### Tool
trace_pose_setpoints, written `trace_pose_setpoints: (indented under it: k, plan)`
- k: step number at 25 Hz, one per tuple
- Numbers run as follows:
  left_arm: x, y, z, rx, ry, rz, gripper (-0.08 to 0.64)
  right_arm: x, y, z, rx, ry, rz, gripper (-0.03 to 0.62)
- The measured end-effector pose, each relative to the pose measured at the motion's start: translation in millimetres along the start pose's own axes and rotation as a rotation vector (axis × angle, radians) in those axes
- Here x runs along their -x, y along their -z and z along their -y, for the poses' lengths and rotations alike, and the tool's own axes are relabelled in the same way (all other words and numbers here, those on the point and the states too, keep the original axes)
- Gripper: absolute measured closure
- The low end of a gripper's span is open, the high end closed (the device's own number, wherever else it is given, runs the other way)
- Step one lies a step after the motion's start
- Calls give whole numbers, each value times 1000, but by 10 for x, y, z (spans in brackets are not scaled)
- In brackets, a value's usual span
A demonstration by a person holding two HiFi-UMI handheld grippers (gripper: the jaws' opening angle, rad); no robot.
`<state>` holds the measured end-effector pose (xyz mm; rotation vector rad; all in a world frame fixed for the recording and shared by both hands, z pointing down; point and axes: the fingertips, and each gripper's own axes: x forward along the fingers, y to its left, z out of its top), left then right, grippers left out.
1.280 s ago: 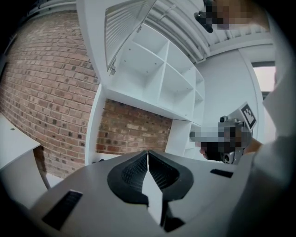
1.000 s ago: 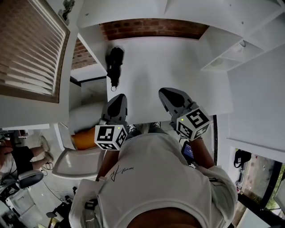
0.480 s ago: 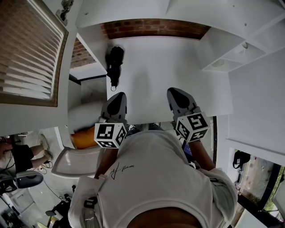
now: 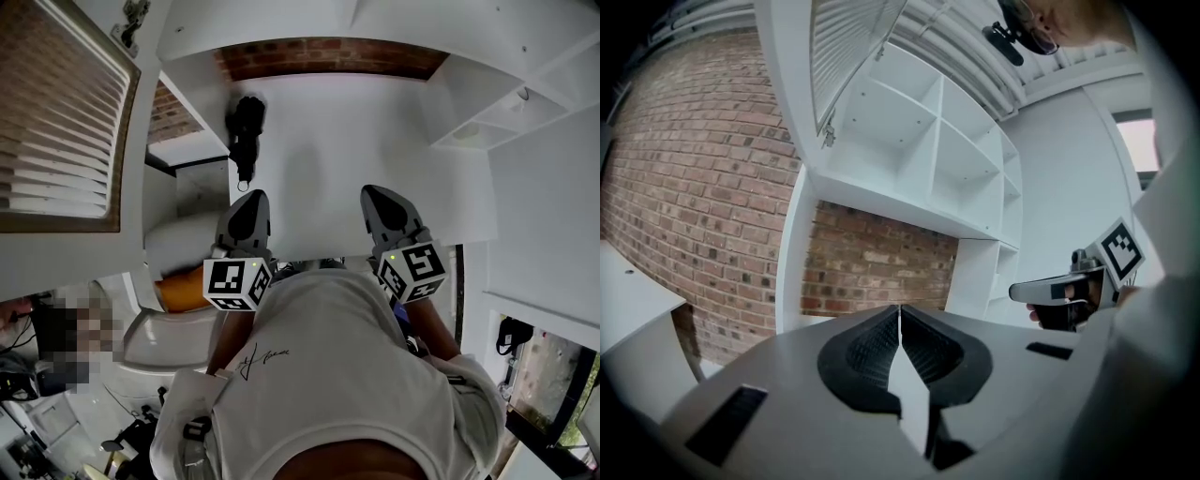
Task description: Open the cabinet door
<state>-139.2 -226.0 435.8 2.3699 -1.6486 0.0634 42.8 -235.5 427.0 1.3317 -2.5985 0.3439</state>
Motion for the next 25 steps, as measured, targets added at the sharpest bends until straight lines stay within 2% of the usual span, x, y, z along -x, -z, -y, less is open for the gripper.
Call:
trace_pose_setpoints:
  k: [9, 18, 25]
  plan:
    - [-58, -27, 62, -5, 18, 11, 543, 68, -33, 56, 43, 16, -2, 569]
    - [-16, 30, 108, -9, 32, 12, 543, 93, 29, -50, 71, -15, -21, 569]
    - [0, -12, 27, -11, 28, 18, 543, 49, -79, -68, 95, -18, 2, 569]
